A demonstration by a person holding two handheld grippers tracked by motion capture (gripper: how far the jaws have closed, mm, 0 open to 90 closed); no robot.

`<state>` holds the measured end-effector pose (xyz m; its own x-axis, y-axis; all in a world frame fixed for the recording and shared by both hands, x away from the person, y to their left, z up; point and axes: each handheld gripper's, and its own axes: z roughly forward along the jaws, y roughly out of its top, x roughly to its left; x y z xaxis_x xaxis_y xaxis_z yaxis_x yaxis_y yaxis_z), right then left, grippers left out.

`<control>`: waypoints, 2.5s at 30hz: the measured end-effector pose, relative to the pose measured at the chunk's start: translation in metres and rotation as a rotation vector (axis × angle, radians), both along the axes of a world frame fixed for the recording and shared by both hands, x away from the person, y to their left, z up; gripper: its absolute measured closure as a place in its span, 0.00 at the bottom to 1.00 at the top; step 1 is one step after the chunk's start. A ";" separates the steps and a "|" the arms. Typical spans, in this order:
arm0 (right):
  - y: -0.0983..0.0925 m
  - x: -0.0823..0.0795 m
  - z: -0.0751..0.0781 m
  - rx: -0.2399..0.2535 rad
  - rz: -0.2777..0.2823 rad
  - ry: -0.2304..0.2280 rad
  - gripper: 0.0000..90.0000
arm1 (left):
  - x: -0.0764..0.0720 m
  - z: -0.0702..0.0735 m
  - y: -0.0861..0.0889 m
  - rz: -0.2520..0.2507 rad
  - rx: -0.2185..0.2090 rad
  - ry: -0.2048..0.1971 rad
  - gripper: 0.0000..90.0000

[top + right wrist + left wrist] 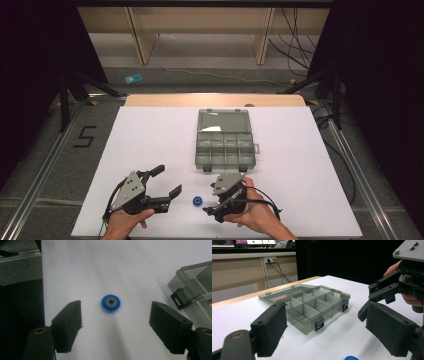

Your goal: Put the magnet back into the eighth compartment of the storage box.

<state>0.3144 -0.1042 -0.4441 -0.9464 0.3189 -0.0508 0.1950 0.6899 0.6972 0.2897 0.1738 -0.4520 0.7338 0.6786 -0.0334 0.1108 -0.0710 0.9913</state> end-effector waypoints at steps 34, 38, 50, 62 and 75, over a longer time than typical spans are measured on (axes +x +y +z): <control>0.048 0.027 -0.017 -0.216 0.150 0.082 0.47 | 0.001 -0.001 0.001 0.020 0.005 0.009 0.18; 0.052 0.030 -0.019 -0.238 0.164 0.090 0.49 | 0.001 -0.001 0.001 0.019 0.007 0.006 0.19; 0.057 0.037 -0.024 -0.268 0.192 0.105 0.56 | 0.001 0.000 0.002 0.024 0.005 0.006 0.19; 0.062 0.041 -0.025 -0.308 0.195 0.126 0.62 | 0.001 0.000 0.002 0.027 0.001 0.009 0.19; 0.065 0.043 -0.025 -0.324 0.213 0.119 0.69 | 0.001 0.000 0.002 0.026 0.002 0.006 0.19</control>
<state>0.3576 -0.0394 -0.4687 -0.9950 0.1000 -0.0022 0.0900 0.9041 0.4177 0.2908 0.1762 -0.4520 0.7158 0.6974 -0.0361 0.1183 -0.0702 0.9905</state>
